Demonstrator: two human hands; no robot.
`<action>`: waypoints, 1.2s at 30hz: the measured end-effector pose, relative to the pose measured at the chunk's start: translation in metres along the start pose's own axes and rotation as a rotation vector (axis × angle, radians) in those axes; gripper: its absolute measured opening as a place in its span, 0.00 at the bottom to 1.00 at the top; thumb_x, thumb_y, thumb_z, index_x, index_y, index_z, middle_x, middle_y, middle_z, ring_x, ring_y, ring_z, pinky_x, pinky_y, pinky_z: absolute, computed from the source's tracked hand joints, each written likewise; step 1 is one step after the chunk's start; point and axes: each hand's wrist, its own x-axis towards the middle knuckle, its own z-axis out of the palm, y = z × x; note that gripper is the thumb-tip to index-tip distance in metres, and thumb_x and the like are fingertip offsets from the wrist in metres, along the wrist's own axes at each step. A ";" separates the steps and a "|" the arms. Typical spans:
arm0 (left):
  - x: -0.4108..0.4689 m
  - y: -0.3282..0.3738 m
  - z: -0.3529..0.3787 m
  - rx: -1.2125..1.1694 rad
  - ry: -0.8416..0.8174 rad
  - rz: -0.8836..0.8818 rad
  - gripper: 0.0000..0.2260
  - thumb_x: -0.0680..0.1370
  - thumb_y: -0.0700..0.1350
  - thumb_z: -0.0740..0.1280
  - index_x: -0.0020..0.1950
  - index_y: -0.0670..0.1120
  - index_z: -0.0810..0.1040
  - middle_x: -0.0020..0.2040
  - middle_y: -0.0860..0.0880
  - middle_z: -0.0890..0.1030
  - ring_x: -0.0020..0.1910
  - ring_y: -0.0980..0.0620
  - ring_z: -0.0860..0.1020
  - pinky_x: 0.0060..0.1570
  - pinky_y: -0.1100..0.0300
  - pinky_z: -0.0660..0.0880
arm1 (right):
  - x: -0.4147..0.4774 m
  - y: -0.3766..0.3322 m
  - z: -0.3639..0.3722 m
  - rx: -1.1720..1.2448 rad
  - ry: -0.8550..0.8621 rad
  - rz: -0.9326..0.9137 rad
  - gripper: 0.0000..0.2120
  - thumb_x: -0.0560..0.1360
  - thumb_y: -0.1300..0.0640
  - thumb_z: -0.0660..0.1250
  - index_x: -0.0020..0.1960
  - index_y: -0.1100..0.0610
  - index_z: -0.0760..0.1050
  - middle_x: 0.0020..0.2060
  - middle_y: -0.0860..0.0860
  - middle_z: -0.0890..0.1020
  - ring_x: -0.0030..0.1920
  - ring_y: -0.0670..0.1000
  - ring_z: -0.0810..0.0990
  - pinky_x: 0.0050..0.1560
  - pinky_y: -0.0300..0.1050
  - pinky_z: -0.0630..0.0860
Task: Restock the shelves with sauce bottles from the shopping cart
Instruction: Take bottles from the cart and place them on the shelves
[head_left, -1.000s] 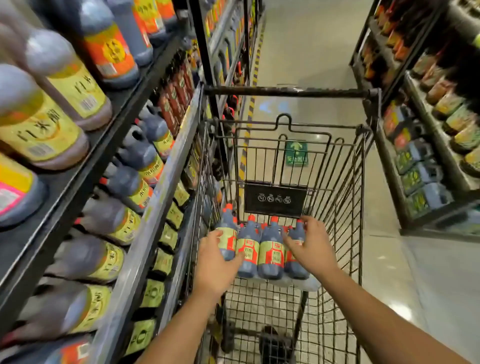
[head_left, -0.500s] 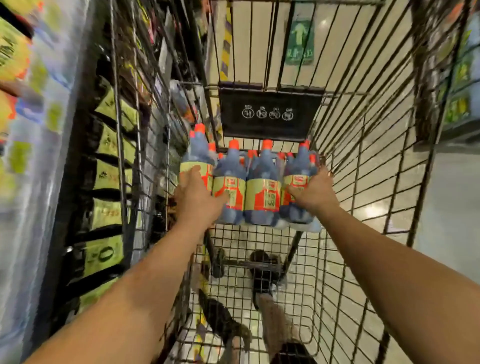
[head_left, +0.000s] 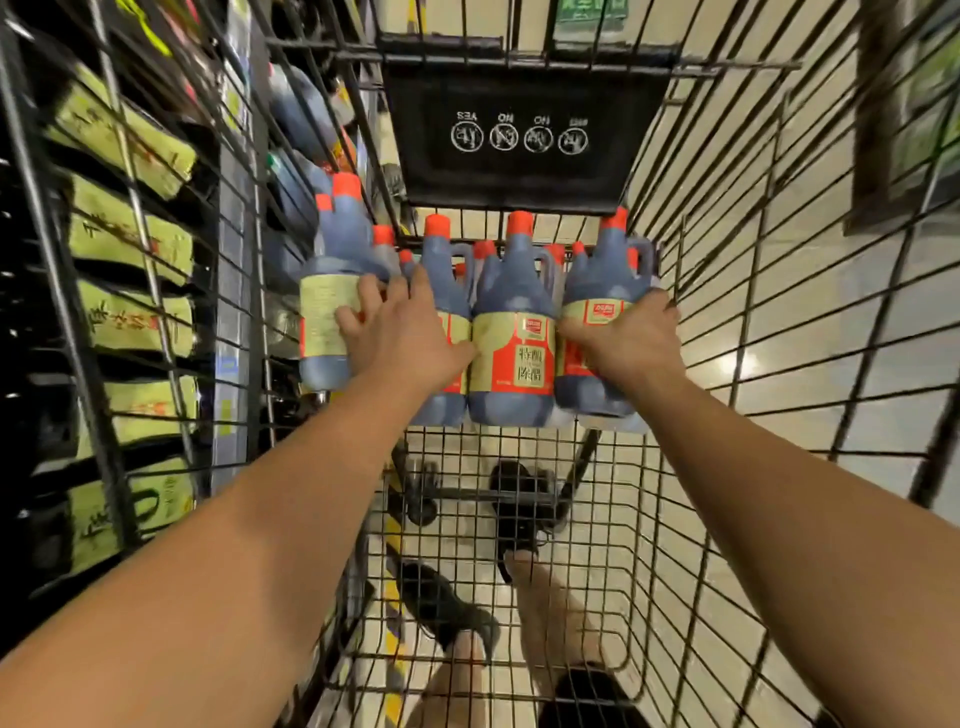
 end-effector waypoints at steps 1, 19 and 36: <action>0.003 0.000 0.000 -0.005 -0.023 -0.001 0.46 0.69 0.66 0.69 0.79 0.47 0.53 0.77 0.46 0.62 0.72 0.38 0.59 0.62 0.40 0.61 | 0.000 0.000 0.000 -0.012 -0.002 0.006 0.53 0.58 0.36 0.76 0.72 0.58 0.57 0.67 0.59 0.66 0.66 0.61 0.70 0.63 0.61 0.72; -0.028 0.068 -0.001 -0.074 -0.015 -0.042 0.56 0.61 0.77 0.66 0.77 0.42 0.58 0.73 0.43 0.62 0.72 0.41 0.58 0.67 0.41 0.57 | -0.081 -0.031 -0.085 0.114 0.077 -0.268 0.40 0.53 0.34 0.71 0.59 0.45 0.60 0.55 0.47 0.77 0.50 0.52 0.80 0.48 0.54 0.79; -0.034 0.103 0.034 -0.129 0.149 -0.136 0.51 0.60 0.66 0.77 0.76 0.48 0.60 0.74 0.44 0.68 0.77 0.40 0.55 0.70 0.30 0.49 | -0.084 -0.028 -0.139 0.347 0.110 -0.557 0.38 0.61 0.53 0.81 0.62 0.48 0.61 0.48 0.39 0.75 0.44 0.29 0.76 0.36 0.23 0.71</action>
